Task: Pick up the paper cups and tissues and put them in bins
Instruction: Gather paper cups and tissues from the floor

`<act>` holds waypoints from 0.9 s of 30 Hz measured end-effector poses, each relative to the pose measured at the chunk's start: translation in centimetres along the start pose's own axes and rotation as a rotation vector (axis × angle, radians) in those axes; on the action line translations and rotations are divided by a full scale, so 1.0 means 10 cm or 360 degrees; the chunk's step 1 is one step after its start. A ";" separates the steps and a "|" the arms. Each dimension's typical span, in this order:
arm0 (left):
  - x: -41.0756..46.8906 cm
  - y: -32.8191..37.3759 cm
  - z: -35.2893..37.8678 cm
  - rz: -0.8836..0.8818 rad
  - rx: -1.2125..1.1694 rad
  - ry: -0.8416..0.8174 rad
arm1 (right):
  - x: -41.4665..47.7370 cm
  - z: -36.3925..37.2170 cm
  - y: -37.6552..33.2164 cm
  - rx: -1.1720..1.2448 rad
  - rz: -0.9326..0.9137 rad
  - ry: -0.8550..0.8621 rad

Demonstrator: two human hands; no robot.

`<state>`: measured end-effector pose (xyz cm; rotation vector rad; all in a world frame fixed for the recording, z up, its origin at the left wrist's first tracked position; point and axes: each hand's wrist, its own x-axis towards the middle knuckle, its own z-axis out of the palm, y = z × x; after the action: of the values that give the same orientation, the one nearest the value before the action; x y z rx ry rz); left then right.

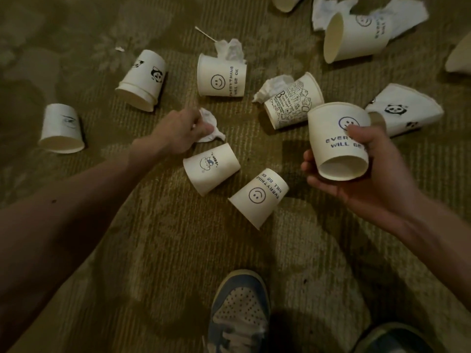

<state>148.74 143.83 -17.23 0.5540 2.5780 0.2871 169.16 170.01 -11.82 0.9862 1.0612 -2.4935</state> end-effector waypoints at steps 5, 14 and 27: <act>-0.04 -0.03 0.05 0.0146 -0.0071 0.0097 | -0.01 0.00 -0.01 0.0005 0.0020 0.0008; -0.07 -0.01 0.06 0.0330 0.0229 -0.0021 | -0.01 0.05 -0.02 -0.0012 0.0038 0.0015; -0.06 0.01 0.06 0.0439 0.0176 -0.0047 | 0.00 0.08 -0.01 -0.0013 0.0038 0.0011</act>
<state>149.56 143.73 -17.47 0.9498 2.4982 0.2267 168.76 169.51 -11.39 0.9996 1.0549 -2.4667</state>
